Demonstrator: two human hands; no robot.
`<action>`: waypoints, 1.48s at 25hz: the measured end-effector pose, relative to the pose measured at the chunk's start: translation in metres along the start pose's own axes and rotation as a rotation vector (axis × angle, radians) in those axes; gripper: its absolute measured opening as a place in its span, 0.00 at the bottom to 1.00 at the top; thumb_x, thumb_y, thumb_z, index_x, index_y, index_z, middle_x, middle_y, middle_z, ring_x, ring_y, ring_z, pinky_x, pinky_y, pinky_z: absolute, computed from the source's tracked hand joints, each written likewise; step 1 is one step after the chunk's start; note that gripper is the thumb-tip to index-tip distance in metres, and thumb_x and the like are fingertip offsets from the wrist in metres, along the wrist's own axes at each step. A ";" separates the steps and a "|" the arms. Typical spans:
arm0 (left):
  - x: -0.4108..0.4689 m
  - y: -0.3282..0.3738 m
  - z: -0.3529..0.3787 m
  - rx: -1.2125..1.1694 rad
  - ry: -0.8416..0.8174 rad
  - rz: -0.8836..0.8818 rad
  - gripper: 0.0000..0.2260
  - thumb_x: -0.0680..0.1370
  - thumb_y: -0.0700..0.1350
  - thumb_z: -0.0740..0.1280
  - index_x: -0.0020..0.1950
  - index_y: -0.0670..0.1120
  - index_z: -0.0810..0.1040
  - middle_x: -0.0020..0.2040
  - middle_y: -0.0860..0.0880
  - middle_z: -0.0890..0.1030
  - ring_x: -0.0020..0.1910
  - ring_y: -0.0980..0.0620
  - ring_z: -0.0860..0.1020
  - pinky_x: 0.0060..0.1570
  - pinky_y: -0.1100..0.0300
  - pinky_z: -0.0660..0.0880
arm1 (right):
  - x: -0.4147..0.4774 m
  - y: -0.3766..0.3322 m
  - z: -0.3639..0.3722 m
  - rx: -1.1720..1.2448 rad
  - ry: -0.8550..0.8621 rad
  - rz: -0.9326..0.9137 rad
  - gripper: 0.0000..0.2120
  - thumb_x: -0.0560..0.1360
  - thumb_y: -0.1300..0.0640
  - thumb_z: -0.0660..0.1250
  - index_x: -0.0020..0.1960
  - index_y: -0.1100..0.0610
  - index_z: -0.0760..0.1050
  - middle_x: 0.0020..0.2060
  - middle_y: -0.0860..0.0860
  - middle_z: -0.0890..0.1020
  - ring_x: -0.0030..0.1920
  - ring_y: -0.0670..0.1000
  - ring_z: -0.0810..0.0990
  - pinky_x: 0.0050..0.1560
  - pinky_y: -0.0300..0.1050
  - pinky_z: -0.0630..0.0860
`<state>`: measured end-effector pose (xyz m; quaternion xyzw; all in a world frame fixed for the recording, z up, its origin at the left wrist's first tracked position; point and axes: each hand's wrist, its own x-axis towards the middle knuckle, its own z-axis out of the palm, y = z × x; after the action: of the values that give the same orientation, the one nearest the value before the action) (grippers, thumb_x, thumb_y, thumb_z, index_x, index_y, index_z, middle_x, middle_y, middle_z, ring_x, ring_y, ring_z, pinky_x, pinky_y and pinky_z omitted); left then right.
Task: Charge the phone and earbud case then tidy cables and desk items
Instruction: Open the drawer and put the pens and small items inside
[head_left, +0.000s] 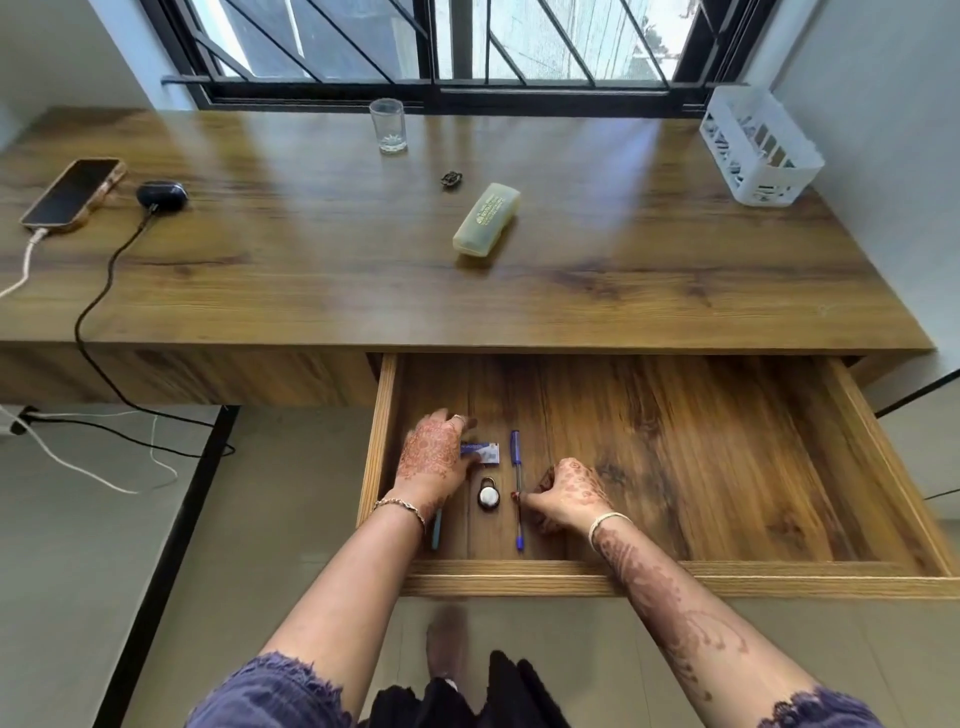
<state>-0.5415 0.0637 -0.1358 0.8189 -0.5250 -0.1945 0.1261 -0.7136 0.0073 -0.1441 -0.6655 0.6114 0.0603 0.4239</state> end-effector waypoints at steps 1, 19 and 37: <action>-0.002 -0.001 -0.004 -0.041 0.048 0.000 0.20 0.74 0.47 0.70 0.66 0.49 0.74 0.64 0.46 0.74 0.66 0.46 0.71 0.66 0.53 0.70 | -0.001 -0.002 -0.004 -0.032 0.047 -0.018 0.19 0.66 0.43 0.75 0.45 0.59 0.79 0.34 0.52 0.84 0.33 0.50 0.84 0.38 0.41 0.81; 0.093 0.010 -0.159 -0.347 0.438 0.015 0.16 0.75 0.44 0.67 0.63 0.48 0.76 0.59 0.48 0.76 0.55 0.51 0.78 0.61 0.60 0.72 | 0.045 -0.166 -0.084 -0.103 0.533 -0.471 0.33 0.69 0.40 0.69 0.68 0.51 0.63 0.65 0.52 0.66 0.67 0.55 0.69 0.67 0.49 0.67; 0.378 -0.005 -0.168 0.025 0.309 0.038 0.20 0.75 0.55 0.66 0.61 0.43 0.77 0.59 0.42 0.76 0.61 0.41 0.73 0.61 0.52 0.71 | 0.155 -0.241 -0.055 0.324 0.868 -0.413 0.35 0.69 0.54 0.71 0.71 0.55 0.60 0.70 0.52 0.68 0.70 0.52 0.66 0.72 0.50 0.59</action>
<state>-0.3200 -0.2776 -0.0581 0.8305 -0.5171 -0.0574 0.1988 -0.4916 -0.1712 -0.0842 -0.6617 0.5886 -0.4026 0.2317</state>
